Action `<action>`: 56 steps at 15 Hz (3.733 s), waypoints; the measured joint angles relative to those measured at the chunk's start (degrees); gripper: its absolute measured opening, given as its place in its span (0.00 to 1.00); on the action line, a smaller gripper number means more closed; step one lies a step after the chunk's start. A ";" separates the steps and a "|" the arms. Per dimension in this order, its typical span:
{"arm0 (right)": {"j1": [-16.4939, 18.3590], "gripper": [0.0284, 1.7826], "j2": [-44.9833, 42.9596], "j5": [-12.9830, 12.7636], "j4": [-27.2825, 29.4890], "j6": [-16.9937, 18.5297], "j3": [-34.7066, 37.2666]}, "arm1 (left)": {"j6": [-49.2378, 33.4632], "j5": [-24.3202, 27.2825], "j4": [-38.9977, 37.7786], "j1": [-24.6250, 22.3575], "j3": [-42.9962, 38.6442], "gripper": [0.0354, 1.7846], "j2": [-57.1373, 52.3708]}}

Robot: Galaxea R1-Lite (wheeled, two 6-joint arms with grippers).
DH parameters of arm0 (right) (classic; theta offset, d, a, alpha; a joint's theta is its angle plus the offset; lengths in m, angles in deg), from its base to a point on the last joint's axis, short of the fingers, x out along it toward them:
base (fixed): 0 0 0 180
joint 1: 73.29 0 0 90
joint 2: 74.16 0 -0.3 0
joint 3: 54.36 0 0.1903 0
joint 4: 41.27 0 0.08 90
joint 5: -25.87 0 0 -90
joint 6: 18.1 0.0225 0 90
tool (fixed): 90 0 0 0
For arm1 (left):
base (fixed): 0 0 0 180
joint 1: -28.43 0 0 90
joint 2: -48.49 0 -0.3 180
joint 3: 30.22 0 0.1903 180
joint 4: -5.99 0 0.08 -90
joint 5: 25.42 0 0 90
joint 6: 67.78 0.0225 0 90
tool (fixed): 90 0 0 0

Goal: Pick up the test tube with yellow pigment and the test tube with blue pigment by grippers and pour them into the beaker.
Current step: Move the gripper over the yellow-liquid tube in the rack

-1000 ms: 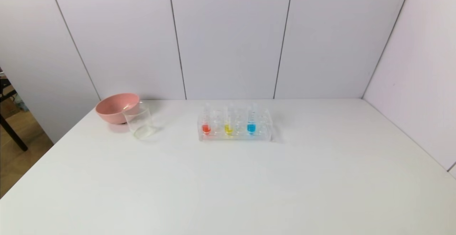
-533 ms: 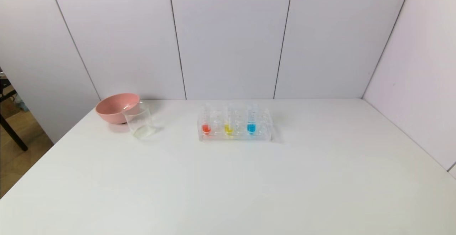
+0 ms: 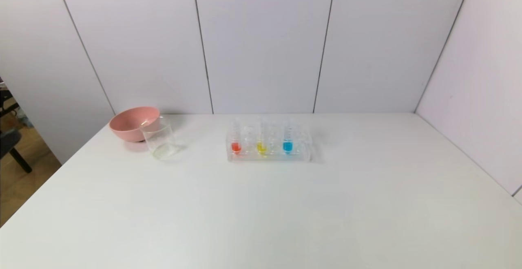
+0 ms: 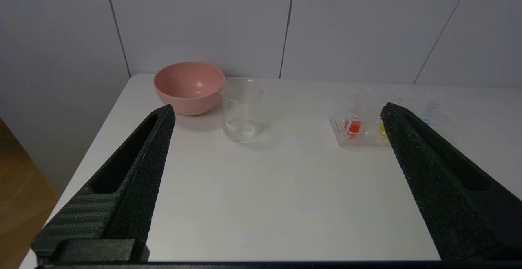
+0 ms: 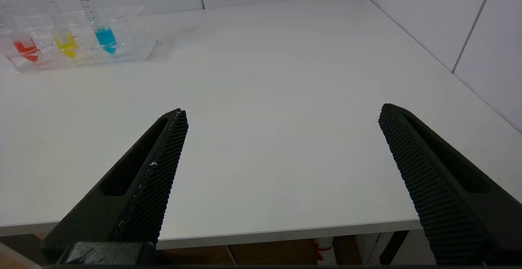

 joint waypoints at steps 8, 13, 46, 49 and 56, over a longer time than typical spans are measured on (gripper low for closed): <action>0.00 0.96 0.00 0.02 0.05 0.00 0.00 | -4.56 -17.41 -18.35 17.21 10.72 0.99 32.41; 0.00 0.96 0.00 0.00 0.02 0.00 0.00 | -4.69 -25.10 -30.34 28.40 11.91 0.99 46.06; 0.00 0.96 0.00 0.00 0.02 0.00 0.00 | -4.35 -28.86 -53.39 39.35 29.60 0.99 90.77; 0.00 0.96 0.00 0.00 0.02 0.00 0.00 | -3.69 -28.73 -53.22 38.33 31.76 0.99 92.04; 0.00 0.96 0.00 0.00 0.02 0.00 0.00 | -3.69 -28.88 -52.02 37.73 33.57 0.98 93.22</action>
